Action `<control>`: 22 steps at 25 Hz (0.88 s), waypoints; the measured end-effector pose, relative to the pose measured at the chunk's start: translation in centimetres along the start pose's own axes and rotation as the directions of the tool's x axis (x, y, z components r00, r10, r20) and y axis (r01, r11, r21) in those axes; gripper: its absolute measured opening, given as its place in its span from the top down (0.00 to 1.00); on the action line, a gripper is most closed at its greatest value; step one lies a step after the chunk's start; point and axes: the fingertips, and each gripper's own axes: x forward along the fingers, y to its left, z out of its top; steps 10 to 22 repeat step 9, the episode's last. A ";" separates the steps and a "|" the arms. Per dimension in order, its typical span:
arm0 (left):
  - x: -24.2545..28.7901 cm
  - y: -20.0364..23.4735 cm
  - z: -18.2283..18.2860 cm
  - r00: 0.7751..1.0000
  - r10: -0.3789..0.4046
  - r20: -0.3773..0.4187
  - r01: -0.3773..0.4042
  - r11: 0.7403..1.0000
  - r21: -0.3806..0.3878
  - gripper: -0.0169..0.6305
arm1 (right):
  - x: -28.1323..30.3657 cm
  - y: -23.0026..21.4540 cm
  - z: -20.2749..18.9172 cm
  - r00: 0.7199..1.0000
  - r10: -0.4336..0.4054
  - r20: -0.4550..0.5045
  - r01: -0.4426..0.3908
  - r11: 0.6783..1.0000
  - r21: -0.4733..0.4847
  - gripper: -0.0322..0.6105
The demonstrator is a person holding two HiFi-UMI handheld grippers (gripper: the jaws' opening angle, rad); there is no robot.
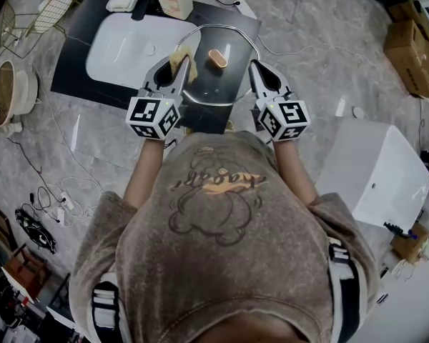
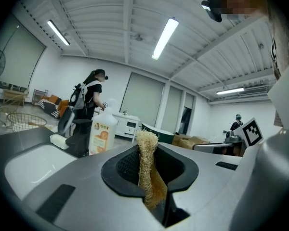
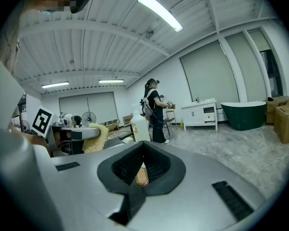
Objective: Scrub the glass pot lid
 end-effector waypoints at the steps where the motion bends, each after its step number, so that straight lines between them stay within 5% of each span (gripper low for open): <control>1: 0.0 0.0 0.0 1.000 0.000 -0.001 0.000 1.000 -0.004 0.86 | 0.0 -0.1 0.0 1.000 -0.001 -0.001 0.001 1.000 0.000 0.95; 22: 0.1 -0.1 -0.2 1.000 0.002 -0.003 -0.002 1.000 -0.027 0.86 | -0.1 -0.2 -0.3 1.000 0.001 -0.011 -0.001 1.000 -0.003 0.95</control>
